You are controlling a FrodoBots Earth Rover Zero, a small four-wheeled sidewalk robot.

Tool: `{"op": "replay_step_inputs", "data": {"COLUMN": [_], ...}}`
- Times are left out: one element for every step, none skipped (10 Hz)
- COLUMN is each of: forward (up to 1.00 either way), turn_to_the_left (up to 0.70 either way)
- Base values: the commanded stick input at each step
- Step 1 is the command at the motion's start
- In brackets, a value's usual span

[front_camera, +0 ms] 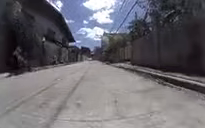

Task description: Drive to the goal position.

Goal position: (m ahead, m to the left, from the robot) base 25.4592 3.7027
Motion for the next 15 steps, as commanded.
{"op": "replay_step_inputs", "data": {"forward": [1.0, 1.0, 1.0, 1.0, 1.0, 1.0, 1.0, 1.0, 1.0, 1.0, 1.0, 1.0, 1.0, 1.0, 1.0], "turn_to_the_left": [0.0, 0.0, 0.0, 0.0, 0.0, 0.0, 0.0, 0.0, 0.0, 0.0, 0.0, 0.0, 0.0, 0.0, 0.0]}}
